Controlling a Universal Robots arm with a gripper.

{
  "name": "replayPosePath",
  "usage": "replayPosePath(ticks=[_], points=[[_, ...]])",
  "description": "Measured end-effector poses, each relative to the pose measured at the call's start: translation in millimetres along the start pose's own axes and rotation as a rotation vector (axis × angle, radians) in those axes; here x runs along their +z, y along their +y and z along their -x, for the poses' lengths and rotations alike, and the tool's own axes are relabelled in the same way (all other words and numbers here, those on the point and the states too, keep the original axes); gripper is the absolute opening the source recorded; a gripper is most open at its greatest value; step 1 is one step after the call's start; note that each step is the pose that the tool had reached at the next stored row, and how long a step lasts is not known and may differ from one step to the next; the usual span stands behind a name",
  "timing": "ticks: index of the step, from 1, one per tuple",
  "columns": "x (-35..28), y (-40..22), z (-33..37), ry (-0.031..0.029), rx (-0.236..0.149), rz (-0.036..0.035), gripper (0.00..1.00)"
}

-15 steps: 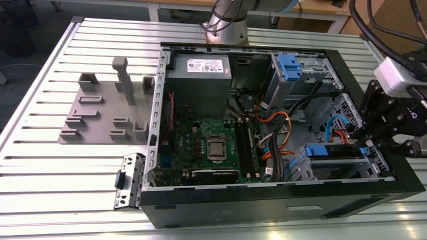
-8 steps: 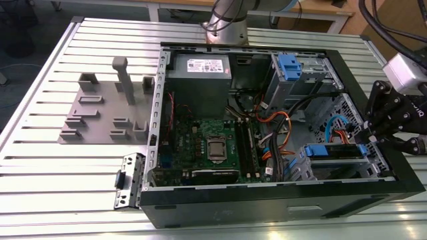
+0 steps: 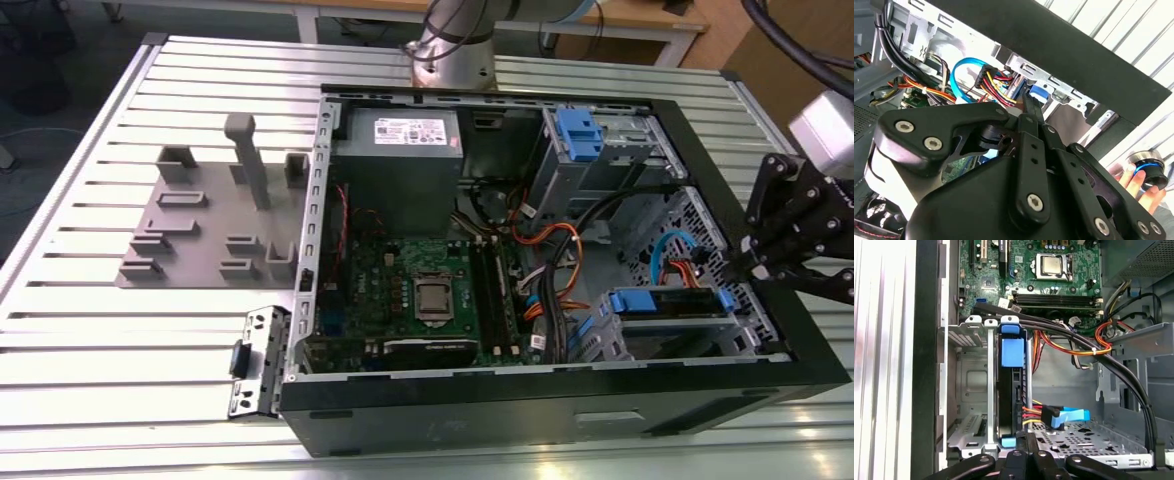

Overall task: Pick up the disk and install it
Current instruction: 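Insert the first disk wire, then insert the second disk wire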

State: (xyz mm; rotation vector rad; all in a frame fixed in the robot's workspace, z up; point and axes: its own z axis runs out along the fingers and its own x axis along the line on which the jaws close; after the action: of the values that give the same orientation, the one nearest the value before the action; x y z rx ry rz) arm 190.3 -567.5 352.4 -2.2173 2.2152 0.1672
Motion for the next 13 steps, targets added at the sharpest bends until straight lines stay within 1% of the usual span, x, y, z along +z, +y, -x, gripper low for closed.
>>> replayPosePath(ticks=[3,13], points=[[-2.3,-1.3,0.1,-0.0001,0.0,0.0015,0.1],[-2.5,-1.5,0.2,-0.0001,0.0,0.0016,0.1]])
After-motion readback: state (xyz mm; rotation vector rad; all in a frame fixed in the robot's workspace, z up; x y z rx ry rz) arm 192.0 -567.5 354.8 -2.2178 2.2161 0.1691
